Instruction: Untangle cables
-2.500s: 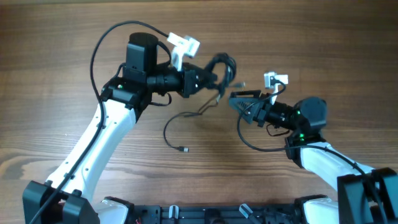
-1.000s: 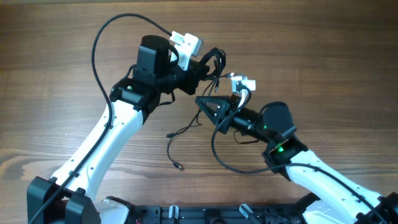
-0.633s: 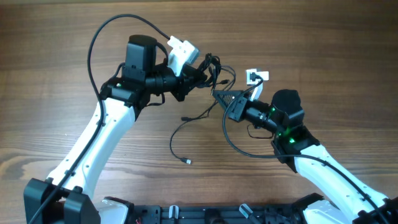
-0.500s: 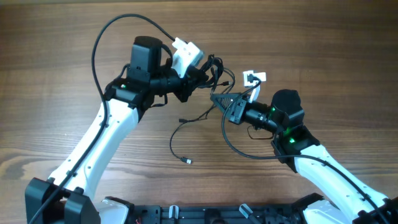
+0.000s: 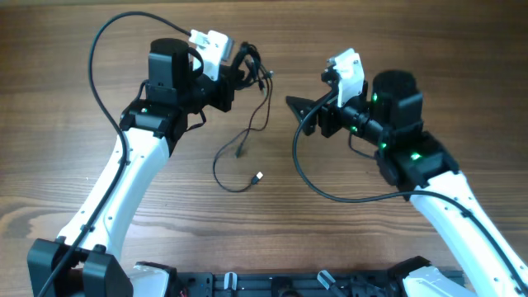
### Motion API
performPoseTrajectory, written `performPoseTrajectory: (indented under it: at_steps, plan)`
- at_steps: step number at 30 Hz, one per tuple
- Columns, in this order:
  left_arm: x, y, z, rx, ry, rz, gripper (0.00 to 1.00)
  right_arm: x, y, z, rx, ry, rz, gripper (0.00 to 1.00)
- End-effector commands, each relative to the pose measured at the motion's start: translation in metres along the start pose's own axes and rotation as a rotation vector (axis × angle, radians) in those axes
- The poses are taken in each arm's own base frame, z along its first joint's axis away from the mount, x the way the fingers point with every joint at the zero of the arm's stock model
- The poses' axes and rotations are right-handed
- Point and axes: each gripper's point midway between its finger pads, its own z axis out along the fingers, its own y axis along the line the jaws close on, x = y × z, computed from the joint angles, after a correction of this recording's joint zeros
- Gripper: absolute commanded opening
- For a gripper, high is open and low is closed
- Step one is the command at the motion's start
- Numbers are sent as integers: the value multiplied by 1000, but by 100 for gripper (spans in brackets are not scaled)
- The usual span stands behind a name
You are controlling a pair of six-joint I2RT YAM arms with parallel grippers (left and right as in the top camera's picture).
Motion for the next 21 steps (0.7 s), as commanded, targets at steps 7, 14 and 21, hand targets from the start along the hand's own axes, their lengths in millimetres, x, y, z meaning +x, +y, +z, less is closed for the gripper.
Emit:
performPoseTrajectory:
  at_steps: [7,14,21]
  plan:
    - [-14,-31,-26,231,-60,68,4,20,24,15,-189,114,-93,100]
    - [-21,-38,-78,528,-116,-65,4,32,45,53,-449,84,-85,98]
    - [-17,-41,-84,567,-104,-93,4,35,83,49,-814,-2,-120,77]
